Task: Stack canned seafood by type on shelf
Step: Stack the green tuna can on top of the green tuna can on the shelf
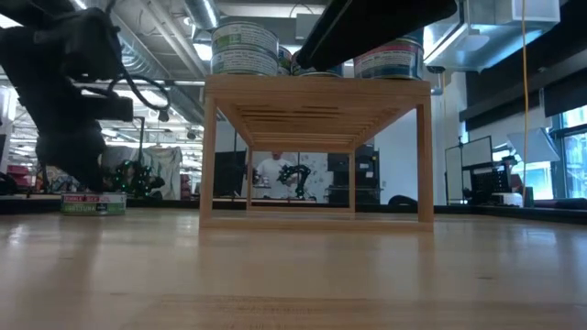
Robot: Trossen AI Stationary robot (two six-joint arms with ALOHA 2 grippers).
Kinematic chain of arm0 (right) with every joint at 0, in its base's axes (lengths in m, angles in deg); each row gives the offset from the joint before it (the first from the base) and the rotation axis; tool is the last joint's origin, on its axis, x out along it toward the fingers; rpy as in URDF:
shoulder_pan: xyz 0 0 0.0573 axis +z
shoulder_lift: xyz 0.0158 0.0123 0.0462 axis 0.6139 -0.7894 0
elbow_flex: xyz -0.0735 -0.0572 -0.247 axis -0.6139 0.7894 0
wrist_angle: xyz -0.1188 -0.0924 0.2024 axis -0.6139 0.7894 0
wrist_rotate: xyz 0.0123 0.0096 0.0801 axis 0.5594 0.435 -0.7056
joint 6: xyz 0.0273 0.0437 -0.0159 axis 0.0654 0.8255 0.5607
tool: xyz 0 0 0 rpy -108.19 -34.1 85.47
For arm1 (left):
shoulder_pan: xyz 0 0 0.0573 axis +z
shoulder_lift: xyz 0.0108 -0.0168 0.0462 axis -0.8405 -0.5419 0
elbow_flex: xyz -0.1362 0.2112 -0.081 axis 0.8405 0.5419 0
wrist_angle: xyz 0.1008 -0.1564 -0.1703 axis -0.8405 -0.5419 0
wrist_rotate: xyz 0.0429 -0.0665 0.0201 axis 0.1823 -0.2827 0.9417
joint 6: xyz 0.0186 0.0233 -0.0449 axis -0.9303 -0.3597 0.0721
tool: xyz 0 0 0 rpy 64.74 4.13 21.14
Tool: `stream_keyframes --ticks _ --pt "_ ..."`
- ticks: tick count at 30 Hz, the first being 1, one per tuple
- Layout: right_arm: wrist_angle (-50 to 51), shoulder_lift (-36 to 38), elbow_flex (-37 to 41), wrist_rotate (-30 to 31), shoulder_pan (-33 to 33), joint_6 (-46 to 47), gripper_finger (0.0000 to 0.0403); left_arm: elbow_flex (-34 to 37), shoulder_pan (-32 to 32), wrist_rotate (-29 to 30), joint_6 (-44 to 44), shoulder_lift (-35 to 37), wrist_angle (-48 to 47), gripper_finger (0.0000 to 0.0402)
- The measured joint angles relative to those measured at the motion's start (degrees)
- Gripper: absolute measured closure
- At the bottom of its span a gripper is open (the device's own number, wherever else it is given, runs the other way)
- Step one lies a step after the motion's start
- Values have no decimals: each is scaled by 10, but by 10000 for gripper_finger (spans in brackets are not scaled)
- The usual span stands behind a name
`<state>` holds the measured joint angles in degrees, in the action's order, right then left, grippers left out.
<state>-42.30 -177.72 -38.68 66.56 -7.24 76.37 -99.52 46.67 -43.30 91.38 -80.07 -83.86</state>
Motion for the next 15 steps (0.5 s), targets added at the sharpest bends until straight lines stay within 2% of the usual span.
stream_keyframes --ticks 15 --pt "0 0 0 0 0 0 187 0 12 -21 -12 -33 22 302"
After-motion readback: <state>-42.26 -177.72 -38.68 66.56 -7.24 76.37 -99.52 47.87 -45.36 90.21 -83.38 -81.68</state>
